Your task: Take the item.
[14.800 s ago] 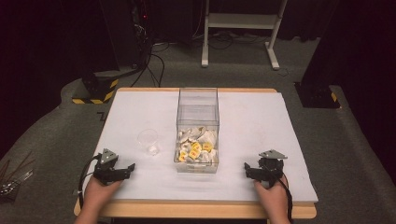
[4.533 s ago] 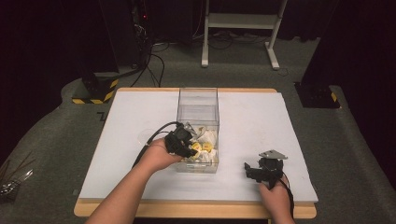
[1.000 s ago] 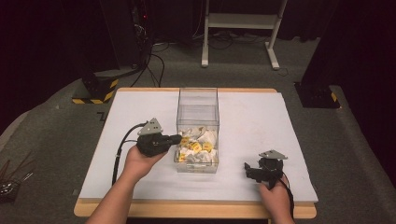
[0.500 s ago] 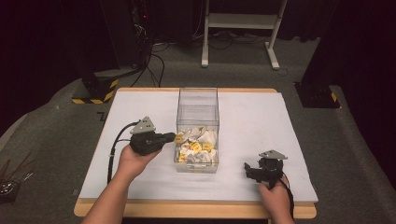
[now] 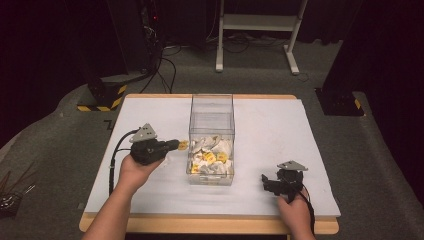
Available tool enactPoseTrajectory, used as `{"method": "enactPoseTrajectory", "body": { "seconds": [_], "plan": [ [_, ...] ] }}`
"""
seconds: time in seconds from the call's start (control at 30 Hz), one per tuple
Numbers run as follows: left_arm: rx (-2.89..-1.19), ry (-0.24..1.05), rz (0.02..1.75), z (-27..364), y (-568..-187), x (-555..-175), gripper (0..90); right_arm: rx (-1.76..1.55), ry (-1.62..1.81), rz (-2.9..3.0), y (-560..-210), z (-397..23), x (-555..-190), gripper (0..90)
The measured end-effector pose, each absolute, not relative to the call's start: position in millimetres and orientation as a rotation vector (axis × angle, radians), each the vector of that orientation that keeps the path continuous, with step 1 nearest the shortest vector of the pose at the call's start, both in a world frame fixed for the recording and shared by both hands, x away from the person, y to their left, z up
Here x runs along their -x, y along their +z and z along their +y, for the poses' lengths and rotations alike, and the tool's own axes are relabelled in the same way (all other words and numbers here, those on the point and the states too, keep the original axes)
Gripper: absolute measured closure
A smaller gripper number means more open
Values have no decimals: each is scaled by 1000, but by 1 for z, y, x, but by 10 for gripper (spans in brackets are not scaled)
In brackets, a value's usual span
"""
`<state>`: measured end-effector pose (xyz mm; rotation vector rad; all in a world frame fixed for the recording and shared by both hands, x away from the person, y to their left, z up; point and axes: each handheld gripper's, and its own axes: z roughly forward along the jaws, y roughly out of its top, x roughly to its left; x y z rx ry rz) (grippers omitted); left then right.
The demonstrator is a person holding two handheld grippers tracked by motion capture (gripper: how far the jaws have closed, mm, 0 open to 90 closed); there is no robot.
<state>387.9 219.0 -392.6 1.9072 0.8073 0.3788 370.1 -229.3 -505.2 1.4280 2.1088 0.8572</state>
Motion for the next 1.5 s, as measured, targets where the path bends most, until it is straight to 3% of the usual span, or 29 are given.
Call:
{"method": "enactPoseTrajectory", "body": {
  "seconds": [1.5],
  "plan": [
    [-1853,426,948,276,-407,-385,867,-1411,859,2110,-505,-229,-369,124]
  ]
}}
